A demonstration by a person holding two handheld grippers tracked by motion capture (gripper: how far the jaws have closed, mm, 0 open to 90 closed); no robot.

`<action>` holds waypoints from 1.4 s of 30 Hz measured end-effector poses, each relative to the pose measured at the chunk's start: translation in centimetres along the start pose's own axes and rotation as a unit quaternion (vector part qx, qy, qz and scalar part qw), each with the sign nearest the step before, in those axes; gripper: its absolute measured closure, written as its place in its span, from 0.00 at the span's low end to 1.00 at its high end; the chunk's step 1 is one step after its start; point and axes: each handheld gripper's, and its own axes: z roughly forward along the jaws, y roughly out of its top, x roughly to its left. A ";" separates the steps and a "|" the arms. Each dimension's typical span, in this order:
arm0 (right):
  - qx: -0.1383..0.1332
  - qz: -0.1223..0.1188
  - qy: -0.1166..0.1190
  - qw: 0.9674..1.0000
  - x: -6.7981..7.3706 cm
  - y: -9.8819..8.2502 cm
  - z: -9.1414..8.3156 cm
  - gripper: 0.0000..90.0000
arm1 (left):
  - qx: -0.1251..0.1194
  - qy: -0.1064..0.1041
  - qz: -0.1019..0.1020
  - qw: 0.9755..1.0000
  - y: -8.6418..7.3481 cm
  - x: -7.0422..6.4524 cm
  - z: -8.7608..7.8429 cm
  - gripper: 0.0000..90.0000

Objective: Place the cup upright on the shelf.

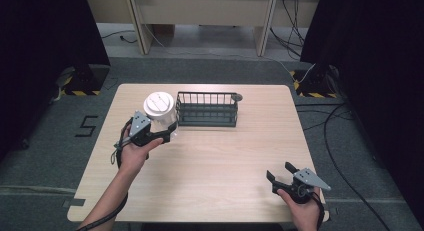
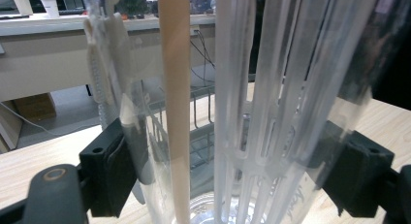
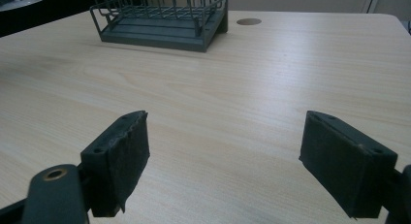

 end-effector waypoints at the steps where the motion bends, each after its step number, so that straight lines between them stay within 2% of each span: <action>1: 0.001 0.000 0.001 1.000 0.0 0.0 0.0 0.20 | 0.001 -0.001 0.001 1.000 0.1 -0.1 0.2 0.19; 42: -0.002 0.005 0.002 1.000 -0.1 0.0 0.0 0.21 | -0.008 -0.019 0.010 1.000 2.2 -1.7 3.6 0.19</action>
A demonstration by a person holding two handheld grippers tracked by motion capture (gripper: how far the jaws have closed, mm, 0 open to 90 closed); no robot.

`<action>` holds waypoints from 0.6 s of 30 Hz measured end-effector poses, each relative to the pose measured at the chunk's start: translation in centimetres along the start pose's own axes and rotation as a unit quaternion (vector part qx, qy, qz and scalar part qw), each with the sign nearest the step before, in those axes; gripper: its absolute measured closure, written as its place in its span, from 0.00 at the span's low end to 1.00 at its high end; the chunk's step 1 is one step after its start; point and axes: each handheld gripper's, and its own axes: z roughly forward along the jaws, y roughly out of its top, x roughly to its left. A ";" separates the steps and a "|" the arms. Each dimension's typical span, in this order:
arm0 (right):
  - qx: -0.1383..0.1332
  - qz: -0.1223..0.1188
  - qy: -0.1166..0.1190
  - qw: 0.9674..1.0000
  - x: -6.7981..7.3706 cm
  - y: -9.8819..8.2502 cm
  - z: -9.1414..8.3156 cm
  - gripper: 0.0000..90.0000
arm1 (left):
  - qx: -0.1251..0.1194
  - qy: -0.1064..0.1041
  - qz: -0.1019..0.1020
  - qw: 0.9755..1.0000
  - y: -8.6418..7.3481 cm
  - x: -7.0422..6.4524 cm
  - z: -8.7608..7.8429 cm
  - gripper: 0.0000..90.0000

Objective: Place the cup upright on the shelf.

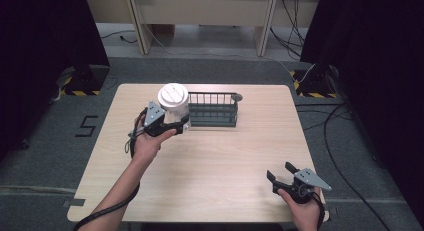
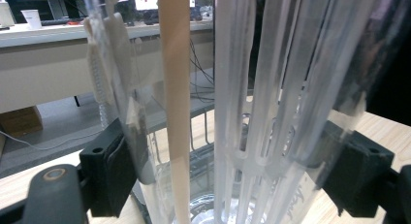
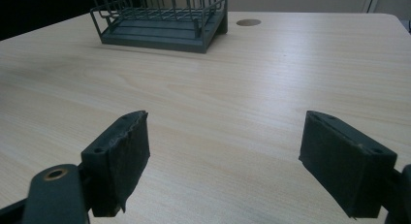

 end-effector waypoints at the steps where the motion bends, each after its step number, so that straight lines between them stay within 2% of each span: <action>1: 0.000 0.000 0.000 1.000 0.0 0.0 0.0 0.21 | 0.000 -0.001 0.000 1.000 0.0 -0.1 0.2 0.19; 18: -0.001 0.003 0.001 1.000 -0.1 0.0 0.0 0.21 | -0.003 -0.014 0.005 1.000 0.9 -1.1 1.9 0.19</action>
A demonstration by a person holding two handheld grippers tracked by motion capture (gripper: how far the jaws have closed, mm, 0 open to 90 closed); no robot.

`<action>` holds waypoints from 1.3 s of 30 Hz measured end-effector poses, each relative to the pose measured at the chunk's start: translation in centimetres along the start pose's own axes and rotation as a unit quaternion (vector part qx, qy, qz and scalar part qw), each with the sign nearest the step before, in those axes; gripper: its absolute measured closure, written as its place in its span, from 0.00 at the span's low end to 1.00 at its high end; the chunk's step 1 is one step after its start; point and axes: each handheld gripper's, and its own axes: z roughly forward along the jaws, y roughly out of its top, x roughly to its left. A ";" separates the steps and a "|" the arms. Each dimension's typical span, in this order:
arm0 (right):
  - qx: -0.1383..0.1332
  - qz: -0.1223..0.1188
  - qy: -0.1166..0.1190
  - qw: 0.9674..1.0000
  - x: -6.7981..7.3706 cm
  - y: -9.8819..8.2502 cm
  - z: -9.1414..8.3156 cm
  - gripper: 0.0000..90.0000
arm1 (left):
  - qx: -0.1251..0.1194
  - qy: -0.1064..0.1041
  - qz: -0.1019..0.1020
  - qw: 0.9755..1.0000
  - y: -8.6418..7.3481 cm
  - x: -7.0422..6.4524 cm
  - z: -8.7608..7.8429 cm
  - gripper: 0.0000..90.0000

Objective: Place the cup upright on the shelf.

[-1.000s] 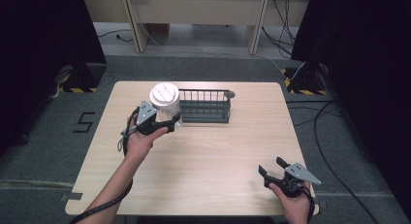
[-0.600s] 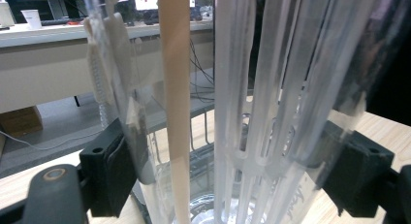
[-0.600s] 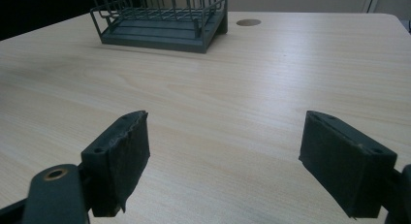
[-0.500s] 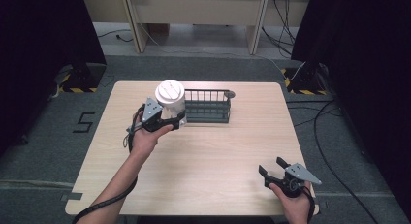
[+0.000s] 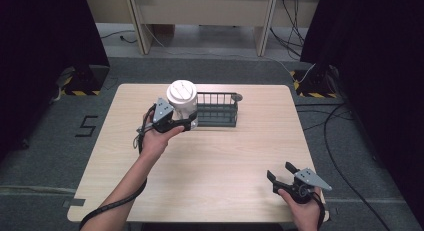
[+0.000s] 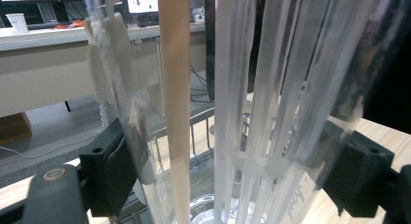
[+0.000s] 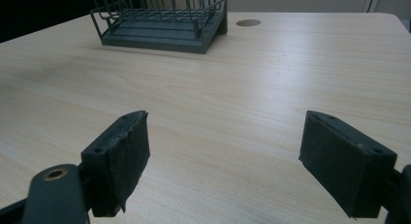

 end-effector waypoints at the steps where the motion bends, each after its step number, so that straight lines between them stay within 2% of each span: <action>1: 0.000 0.000 0.000 1.000 0.0 0.0 0.0 0.21 | 0.000 -0.001 -0.001 1.000 0.0 0.0 0.1 0.19; 39: -0.001 -0.001 0.002 1.000 0.0 0.0 0.0 0.21 | -0.005 -0.011 0.005 1.000 1.7 -0.7 2.9 0.19</action>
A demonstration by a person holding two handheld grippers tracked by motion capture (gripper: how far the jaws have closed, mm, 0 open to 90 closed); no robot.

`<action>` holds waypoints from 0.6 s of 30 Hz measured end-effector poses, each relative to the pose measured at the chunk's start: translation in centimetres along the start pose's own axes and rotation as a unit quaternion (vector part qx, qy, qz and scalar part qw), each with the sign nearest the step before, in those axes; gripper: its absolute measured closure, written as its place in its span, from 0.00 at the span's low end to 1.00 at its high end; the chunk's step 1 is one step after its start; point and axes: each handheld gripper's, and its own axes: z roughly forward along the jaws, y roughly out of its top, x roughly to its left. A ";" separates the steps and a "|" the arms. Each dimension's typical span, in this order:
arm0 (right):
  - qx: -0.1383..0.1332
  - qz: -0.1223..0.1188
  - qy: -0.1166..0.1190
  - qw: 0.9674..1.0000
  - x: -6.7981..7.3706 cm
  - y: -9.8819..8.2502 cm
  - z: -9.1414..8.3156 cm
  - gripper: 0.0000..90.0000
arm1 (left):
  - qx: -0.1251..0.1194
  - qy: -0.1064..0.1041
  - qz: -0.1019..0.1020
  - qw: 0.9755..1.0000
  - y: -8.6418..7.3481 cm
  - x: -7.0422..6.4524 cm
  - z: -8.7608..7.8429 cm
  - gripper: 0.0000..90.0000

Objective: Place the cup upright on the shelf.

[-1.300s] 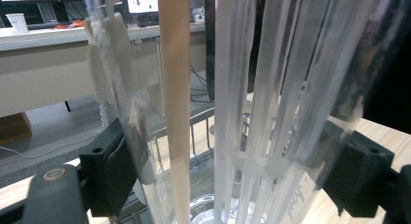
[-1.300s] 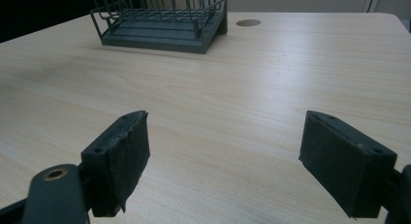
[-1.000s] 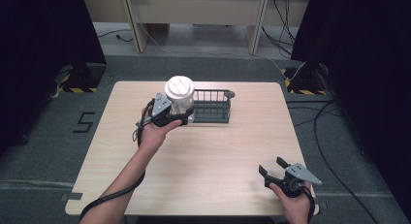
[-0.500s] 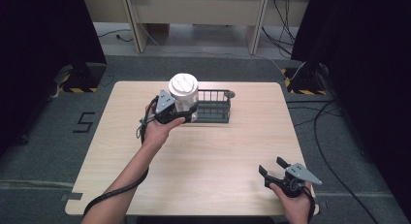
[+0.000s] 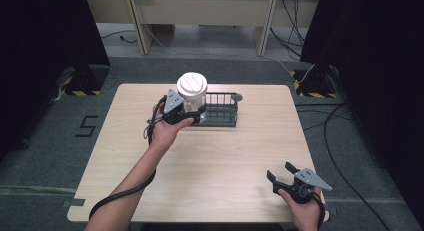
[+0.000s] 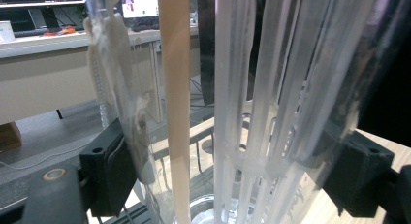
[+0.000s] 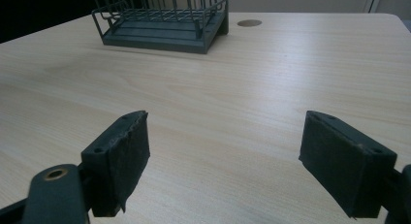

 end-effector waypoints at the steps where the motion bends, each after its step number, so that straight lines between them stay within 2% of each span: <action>1: 0.000 0.000 0.000 1.000 0.0 0.0 0.0 0.21 | 0.000 0.000 0.000 1.000 0.0 0.0 0.1 0.19; 18: -0.001 0.002 0.000 1.000 0.0 0.0 0.0 0.21 | 0.002 0.000 0.002 1.000 0.4 -0.1 1.2 0.19</action>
